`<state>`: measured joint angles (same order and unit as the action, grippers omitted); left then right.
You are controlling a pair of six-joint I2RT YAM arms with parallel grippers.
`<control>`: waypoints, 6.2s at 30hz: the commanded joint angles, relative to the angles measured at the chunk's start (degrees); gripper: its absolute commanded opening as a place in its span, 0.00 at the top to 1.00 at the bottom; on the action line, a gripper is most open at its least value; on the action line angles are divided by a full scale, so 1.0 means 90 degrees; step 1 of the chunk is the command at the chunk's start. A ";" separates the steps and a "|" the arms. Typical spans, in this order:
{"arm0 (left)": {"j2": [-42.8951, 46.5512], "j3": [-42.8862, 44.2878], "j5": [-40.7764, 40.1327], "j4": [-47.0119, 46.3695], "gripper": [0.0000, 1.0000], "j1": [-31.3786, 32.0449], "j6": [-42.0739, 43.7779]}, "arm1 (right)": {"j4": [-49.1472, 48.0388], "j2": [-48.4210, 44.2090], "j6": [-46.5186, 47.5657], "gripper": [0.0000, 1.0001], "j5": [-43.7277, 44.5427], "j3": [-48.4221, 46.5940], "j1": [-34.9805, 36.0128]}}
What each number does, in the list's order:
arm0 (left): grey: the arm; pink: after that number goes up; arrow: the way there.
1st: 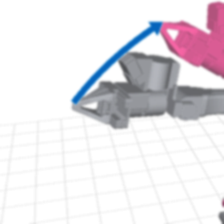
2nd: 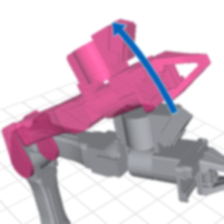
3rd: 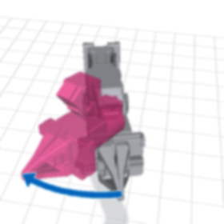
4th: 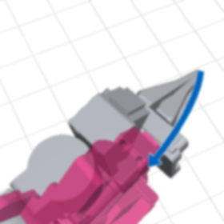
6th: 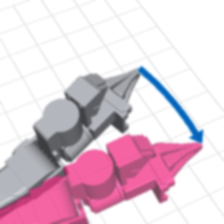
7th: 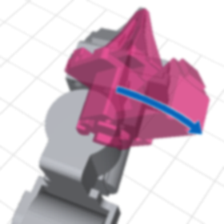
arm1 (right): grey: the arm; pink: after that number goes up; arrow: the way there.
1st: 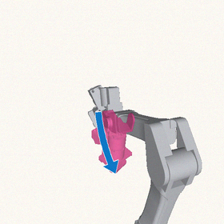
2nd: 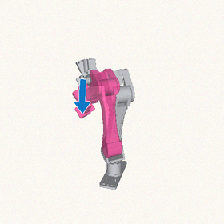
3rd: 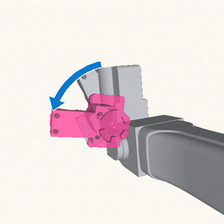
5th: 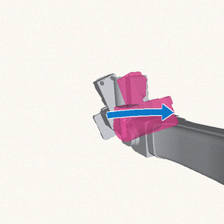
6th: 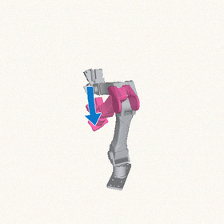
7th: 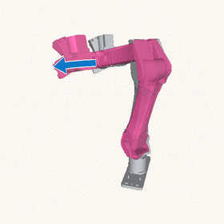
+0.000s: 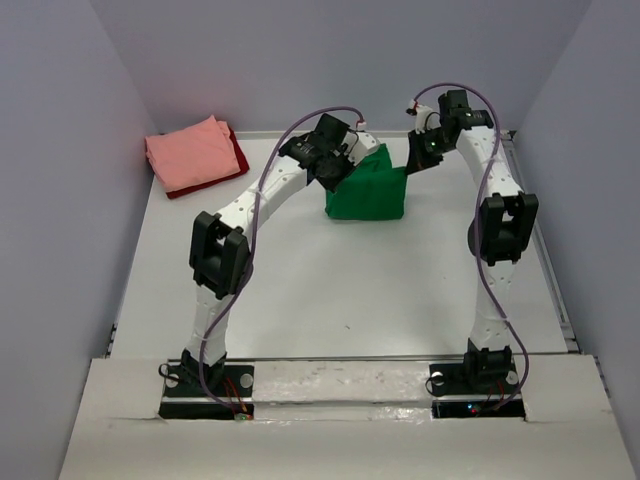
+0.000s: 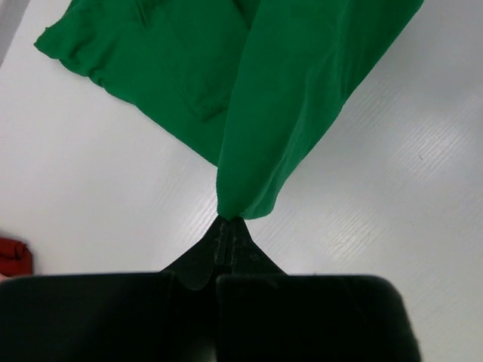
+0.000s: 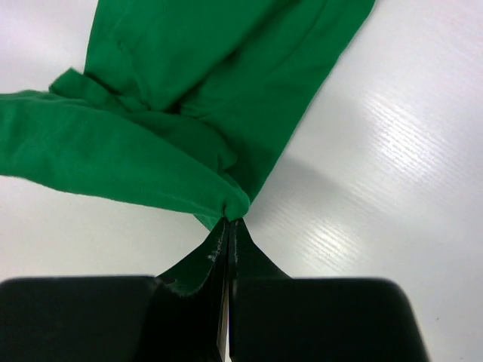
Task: Fold and stack the t-shirts
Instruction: Fold the long partially folded tshirt into a neat square, then put the neatly folded tshirt into the corner of the board with the left arm
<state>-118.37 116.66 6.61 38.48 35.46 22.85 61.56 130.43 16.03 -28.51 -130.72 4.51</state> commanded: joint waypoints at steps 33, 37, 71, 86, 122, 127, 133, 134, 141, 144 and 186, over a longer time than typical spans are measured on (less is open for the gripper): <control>-0.0754 0.0446 -0.2023 -0.1823 1.00 -0.0464 -0.0322 | -0.2171 0.0498 -0.0062 1.00 -0.0513 -0.0730 -0.0023; -0.0939 0.0630 -0.2063 -0.1980 1.00 -0.0532 -0.0371 | -0.2425 0.0742 -0.0140 1.00 -0.0514 -0.0934 -0.0023; -0.2385 0.1237 -0.3459 -0.3514 1.00 -0.0522 -0.0449 | -0.4144 0.1875 -0.0307 1.00 -0.0592 -0.1335 -0.0023; -0.3254 0.1803 -0.4074 -0.3670 1.00 -0.0483 0.0009 | -0.4379 0.2441 -0.0326 1.00 -0.0514 -0.1775 -0.0023; 0.0641 -0.0507 -0.3362 -0.2919 0.01 -0.0337 -0.0048 | -0.2136 -0.0127 0.0767 0.00 -0.0923 -0.0222 0.0269; 0.1119 -0.1720 -0.2436 -0.2693 0.01 -0.0493 -0.0302 | -0.1538 -0.0020 0.0924 0.00 -0.1294 -0.0125 0.0407; 0.1452 -0.2591 -0.1741 -0.2821 0.01 -0.0493 -0.0293 | -0.1059 0.0711 0.0826 0.00 -0.1412 -0.0758 0.0533; 0.1453 -0.2601 -0.1731 -0.2811 0.01 -0.0493 -0.0264 | -0.0991 0.0925 0.0836 0.00 -0.1325 -0.0875 0.0534; 0.1540 -0.2806 -0.1672 -0.2830 0.01 -0.0493 -0.0225 | -0.1234 0.1337 0.0826 0.00 -0.1070 -0.1169 0.0592; 0.1560 -0.2865 -0.1692 -0.2840 0.01 -0.0493 -0.0195 | -0.1400 0.1455 0.0816 0.00 -0.0992 -0.1208 0.0651; 0.1648 -0.2425 -0.1877 -0.2693 0.01 -0.0483 -0.0059 | -0.1880 0.1543 0.1392 0.00 0.0658 0.0167 0.1168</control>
<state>-108.25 94.52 -9.34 14.90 31.27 21.39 37.43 145.34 26.83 -23.94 -129.93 14.87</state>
